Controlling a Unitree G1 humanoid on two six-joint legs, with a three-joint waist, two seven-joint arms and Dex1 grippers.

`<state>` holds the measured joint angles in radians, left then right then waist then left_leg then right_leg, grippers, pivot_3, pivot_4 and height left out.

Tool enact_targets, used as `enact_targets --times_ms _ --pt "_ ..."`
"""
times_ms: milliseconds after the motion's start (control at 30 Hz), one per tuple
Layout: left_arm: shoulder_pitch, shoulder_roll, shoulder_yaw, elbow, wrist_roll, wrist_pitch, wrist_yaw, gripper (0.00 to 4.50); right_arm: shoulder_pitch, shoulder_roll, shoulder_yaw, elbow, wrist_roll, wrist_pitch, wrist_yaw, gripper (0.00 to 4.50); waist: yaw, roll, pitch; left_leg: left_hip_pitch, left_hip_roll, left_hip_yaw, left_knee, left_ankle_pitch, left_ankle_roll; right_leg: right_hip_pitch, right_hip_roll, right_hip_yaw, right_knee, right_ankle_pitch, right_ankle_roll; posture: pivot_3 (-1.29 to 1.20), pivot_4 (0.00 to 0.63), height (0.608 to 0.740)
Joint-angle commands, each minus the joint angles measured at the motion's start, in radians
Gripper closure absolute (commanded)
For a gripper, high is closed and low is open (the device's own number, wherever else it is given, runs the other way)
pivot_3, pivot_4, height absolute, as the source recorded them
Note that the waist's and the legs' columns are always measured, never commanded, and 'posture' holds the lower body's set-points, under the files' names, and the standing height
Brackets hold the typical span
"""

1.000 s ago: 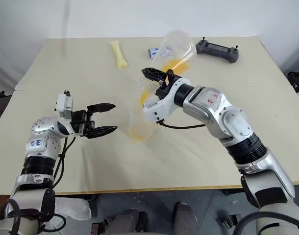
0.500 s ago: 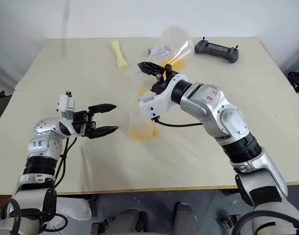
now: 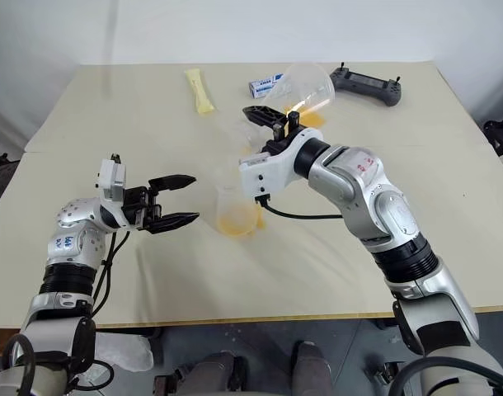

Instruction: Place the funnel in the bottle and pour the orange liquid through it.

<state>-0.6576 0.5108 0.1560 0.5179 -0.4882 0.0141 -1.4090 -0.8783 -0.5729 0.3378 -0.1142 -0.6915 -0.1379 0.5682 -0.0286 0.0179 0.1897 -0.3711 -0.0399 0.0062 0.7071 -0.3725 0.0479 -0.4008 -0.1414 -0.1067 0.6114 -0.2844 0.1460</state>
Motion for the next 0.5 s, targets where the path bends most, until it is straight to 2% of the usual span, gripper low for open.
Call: enact_targets --times_ms 33,500 --pt "-0.018 -0.001 0.006 -0.021 -0.006 -0.009 0.004 0.00 -0.011 -0.004 -0.028 -0.044 0.001 -0.018 -0.009 2.04 0.000 0.000 0.000 0.000 0.000 0.000 0.000 0.000 0.000 0.000 0.000 0.000 0.000 0.000 0.000 0.00 0.150 0.740" --pt "-0.010 0.000 0.008 -0.025 -0.008 -0.010 0.009 0.00 -0.053 0.002 -0.007 -0.002 -0.038 -0.096 -0.018 2.04 0.000 0.000 0.000 0.000 0.000 0.000 0.000 0.000 0.000 0.000 0.000 0.000 0.000 0.000 0.000 0.00 0.150 0.740"
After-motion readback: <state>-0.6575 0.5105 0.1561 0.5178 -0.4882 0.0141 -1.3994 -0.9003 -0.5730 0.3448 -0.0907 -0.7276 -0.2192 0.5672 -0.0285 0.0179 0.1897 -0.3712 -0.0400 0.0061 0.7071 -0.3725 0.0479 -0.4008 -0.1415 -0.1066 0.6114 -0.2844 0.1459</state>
